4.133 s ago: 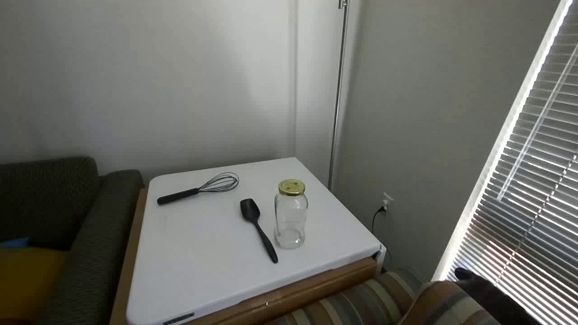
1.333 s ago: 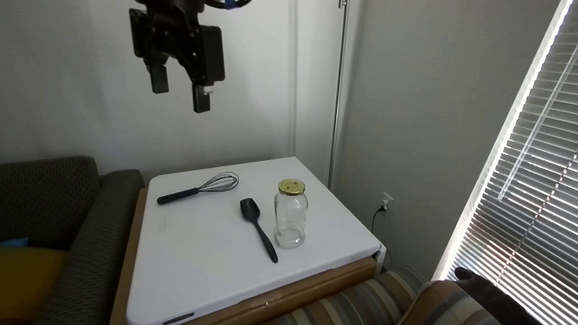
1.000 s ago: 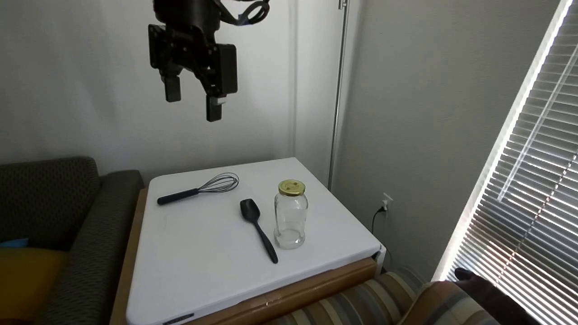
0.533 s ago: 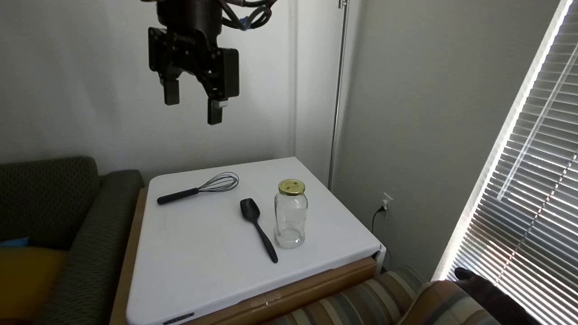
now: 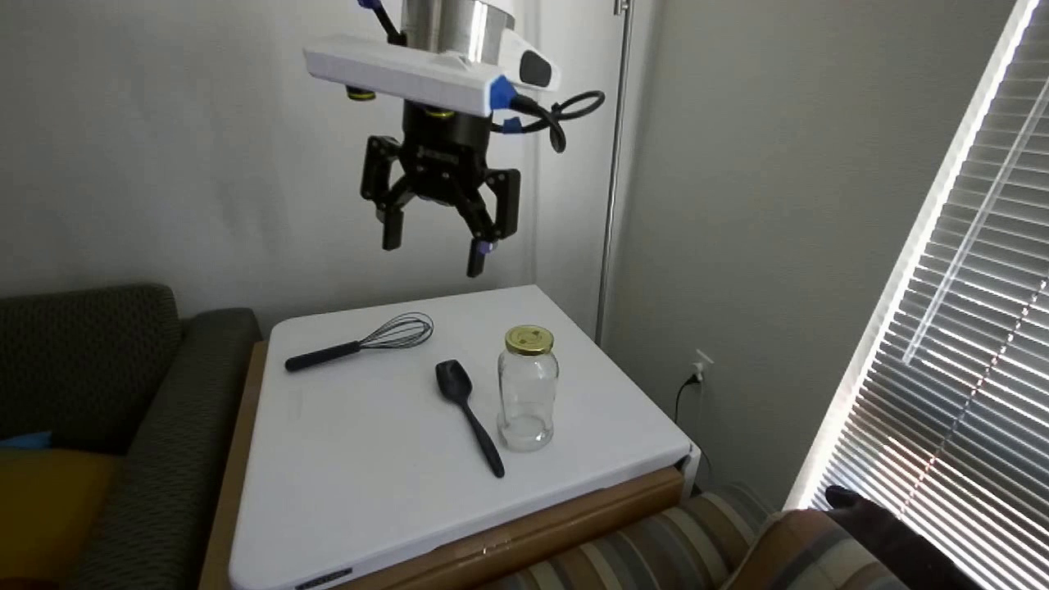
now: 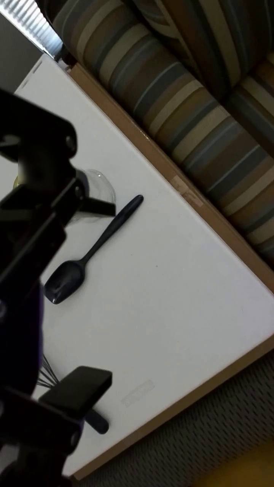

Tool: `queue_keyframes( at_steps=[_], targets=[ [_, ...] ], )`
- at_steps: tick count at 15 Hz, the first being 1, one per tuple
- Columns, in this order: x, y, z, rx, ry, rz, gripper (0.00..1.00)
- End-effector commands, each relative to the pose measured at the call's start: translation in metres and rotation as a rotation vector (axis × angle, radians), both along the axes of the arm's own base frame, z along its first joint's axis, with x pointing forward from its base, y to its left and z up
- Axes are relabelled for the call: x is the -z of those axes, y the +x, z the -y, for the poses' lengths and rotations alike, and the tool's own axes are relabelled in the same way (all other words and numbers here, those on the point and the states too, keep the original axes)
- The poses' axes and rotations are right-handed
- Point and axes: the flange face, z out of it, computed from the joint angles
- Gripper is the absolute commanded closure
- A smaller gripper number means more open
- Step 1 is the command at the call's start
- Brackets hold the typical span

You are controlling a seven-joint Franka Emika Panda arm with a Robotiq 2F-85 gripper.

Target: Put the lid to the jar on the table

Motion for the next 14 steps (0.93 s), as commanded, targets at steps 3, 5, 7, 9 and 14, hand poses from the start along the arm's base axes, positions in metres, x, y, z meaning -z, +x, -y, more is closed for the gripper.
queue_keyframes(
  at_steps=[3,5,7,9,14],
  targets=[
    [0.026,0.054,0.015,-0.013,-0.037,0.030,0.00],
    [0.030,0.067,0.017,0.005,-0.061,0.061,0.00],
    [0.033,0.077,0.021,0.050,-0.108,0.103,0.00],
    [0.040,0.084,0.022,0.095,-0.127,0.132,0.00],
    [0.068,0.092,0.026,0.229,-0.117,0.180,0.00]
  ],
)
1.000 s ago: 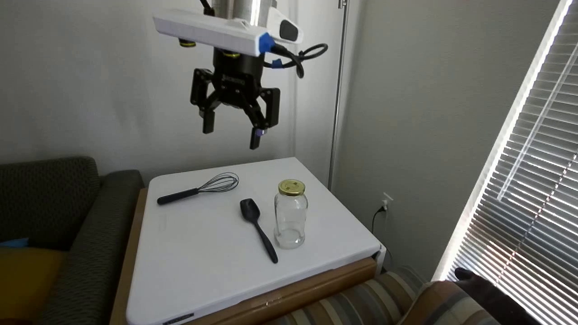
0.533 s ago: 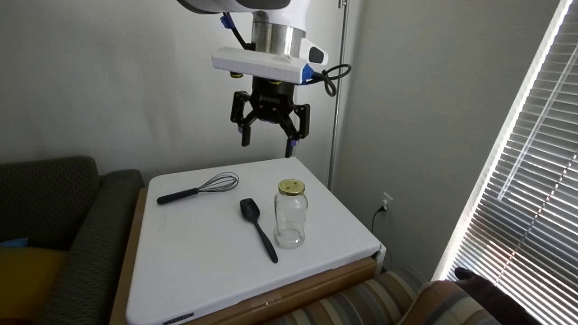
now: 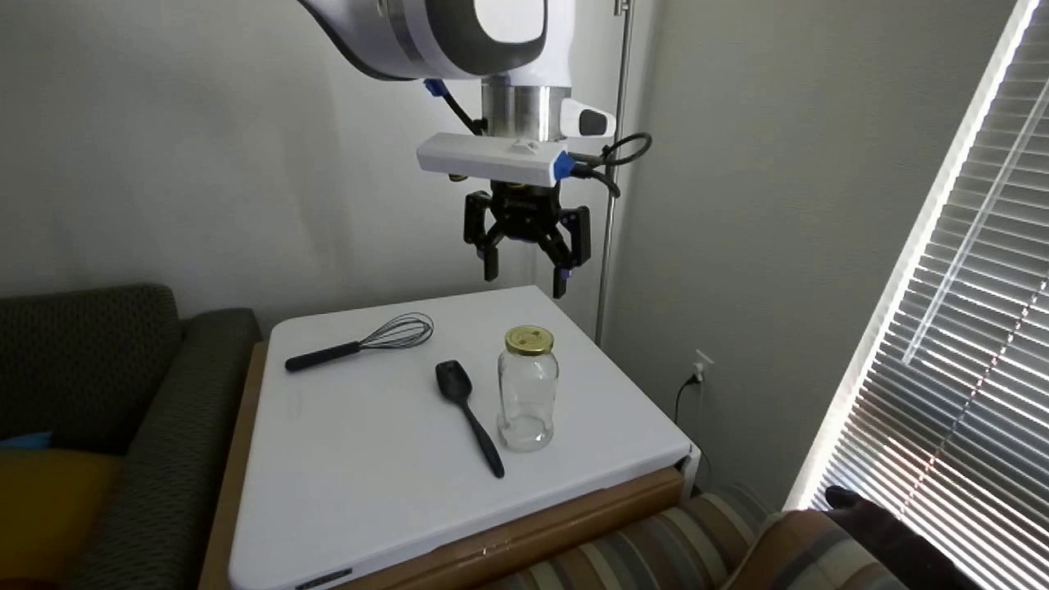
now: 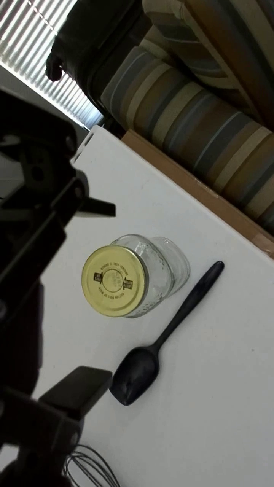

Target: Put the lid to the jar on the table

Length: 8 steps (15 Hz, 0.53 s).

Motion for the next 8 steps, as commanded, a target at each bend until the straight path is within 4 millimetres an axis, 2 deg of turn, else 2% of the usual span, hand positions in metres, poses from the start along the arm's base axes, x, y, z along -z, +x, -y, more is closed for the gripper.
queue_keyframes(
  at_steps=[1,5,6,7,8],
  targets=[
    [0.020,0.011,0.010,0.103,0.015,0.053,0.00],
    [0.051,0.004,0.011,0.170,0.040,0.064,0.00],
    [0.055,0.001,0.009,0.162,0.042,0.056,0.00],
    [0.046,0.006,0.008,0.147,0.015,0.048,0.00],
    [0.051,0.005,0.007,0.146,0.015,0.043,0.00]
  ],
)
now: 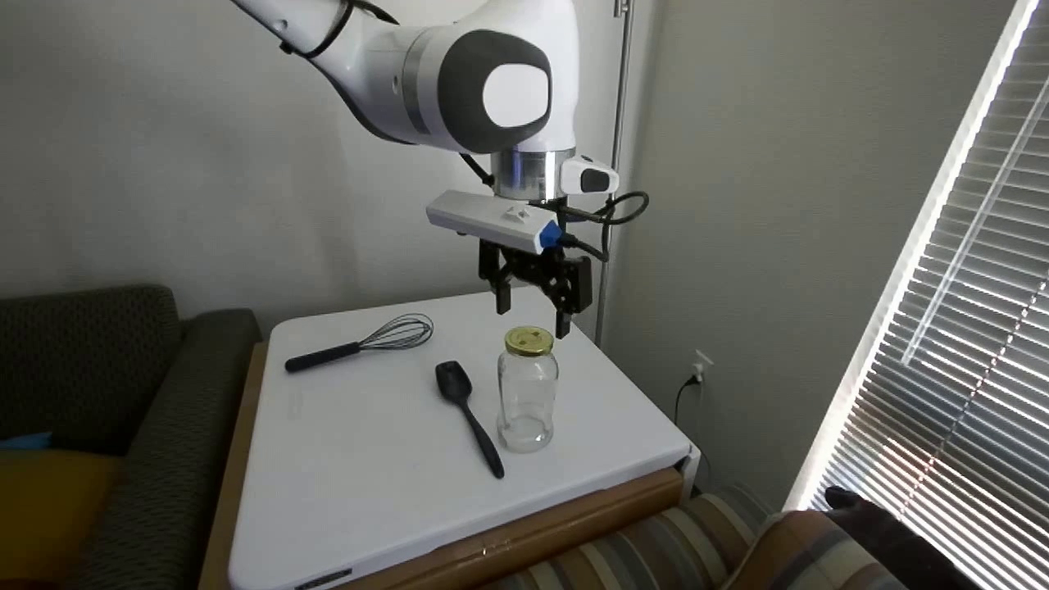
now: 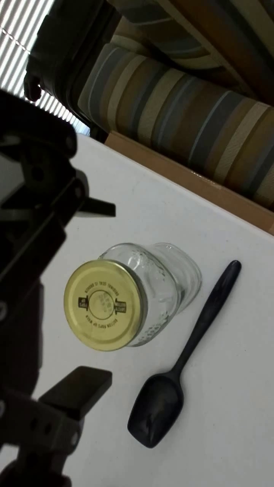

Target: Put the lid to the jar on the table

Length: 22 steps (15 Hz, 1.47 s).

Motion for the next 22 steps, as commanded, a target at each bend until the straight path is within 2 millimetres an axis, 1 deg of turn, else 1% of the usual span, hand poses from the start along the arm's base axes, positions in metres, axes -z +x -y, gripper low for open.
queue_keyframes(
  at_steps=[1,4,12,18,22],
  targets=[
    [0.000,0.000,0.000,-0.001,0.000,-0.001,0.00],
    [-0.005,0.000,-0.003,-0.005,-0.004,0.006,0.00],
    [0.010,0.024,-0.018,-0.060,0.006,-0.018,0.00],
    [0.019,0.031,-0.013,-0.078,-0.040,-0.039,0.00],
    [0.030,0.030,-0.010,-0.084,0.002,-0.079,0.00]
  ],
)
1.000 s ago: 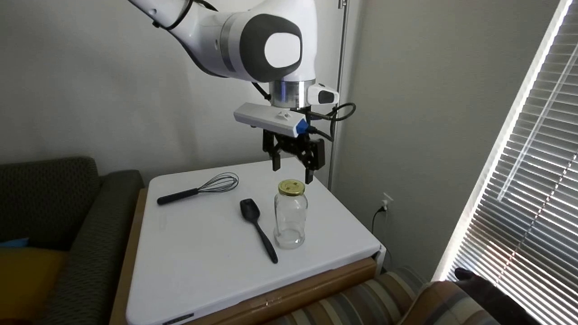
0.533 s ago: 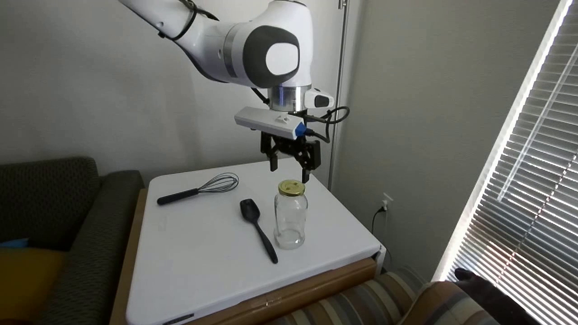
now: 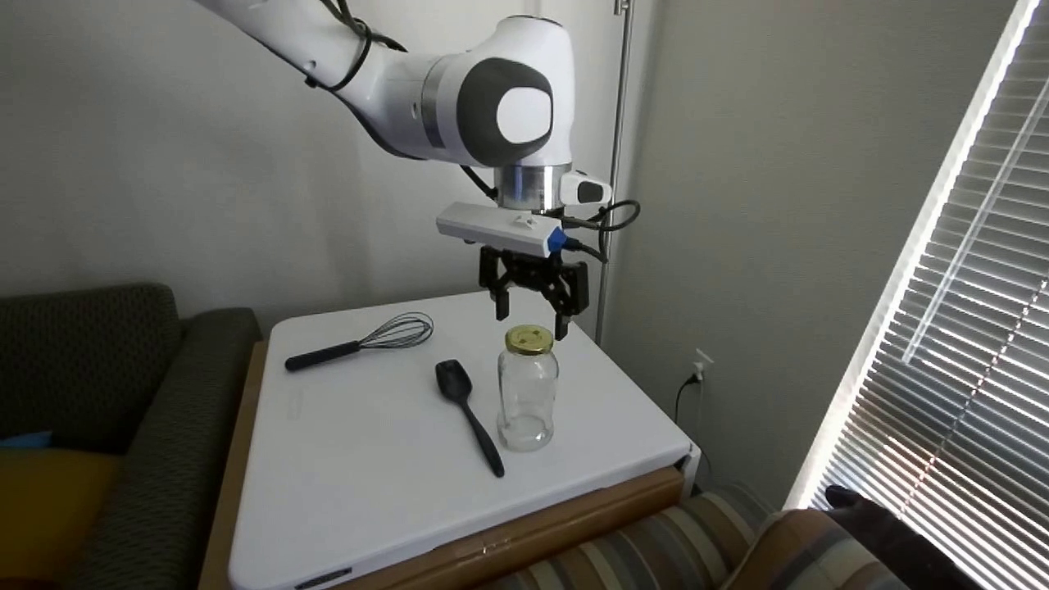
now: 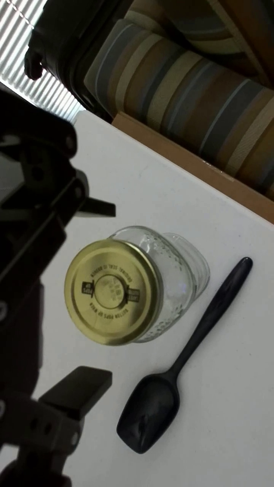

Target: Put the lid to the jar on the table

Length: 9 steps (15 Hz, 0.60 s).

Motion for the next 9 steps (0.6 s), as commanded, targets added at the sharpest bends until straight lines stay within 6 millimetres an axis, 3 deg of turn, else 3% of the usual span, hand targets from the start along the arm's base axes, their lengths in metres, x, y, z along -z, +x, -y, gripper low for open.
queue_keyframes(
  at_steps=[1,9],
  targets=[
    [0.009,0.002,0.009,-0.014,0.026,-0.045,0.00],
    [0.022,-0.001,0.005,-0.034,0.057,-0.080,0.00]
  ],
)
